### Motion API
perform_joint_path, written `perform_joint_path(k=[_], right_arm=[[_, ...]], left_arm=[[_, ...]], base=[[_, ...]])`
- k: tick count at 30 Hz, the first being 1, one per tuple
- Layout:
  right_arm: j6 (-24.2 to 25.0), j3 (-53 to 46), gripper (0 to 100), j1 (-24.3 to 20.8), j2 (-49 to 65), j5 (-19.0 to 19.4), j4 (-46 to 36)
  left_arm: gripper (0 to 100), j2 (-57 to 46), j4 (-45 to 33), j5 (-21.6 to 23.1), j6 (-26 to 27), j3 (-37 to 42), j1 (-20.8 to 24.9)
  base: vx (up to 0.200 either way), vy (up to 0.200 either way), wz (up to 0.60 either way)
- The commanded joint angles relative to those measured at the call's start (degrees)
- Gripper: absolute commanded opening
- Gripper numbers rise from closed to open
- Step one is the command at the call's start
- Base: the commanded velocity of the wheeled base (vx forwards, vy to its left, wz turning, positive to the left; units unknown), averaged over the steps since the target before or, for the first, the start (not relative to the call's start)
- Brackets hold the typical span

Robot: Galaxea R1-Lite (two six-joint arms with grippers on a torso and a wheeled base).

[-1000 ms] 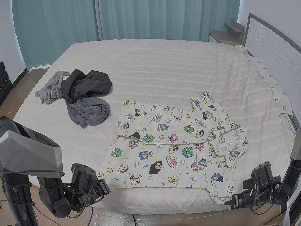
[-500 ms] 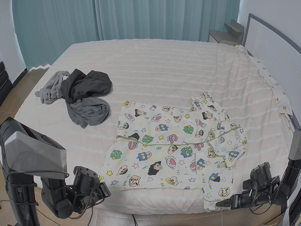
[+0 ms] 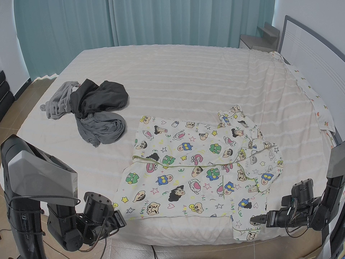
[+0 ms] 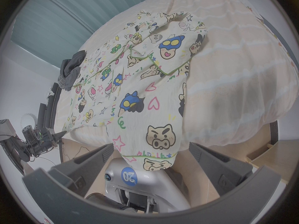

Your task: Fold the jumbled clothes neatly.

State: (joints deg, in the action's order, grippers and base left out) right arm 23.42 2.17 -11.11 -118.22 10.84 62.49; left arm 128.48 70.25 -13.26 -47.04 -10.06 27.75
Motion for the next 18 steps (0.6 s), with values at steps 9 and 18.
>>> perform_joint_path(k=[9,18], right_arm=[[-4.3,-0.2,100,1.9,-17.3,1.3,17.8],[-4.5,-1.9,100,2.9,-19.6,2.5,24.5]], left_arm=[[0,3.1,4.8,0.0,0.0,1.1,-0.2],[0,3.4,5.2,0.0,-0.1,1.1,-0.2]], base=[[0.0,0.0,0.0],[0.0,0.0,0.0]])
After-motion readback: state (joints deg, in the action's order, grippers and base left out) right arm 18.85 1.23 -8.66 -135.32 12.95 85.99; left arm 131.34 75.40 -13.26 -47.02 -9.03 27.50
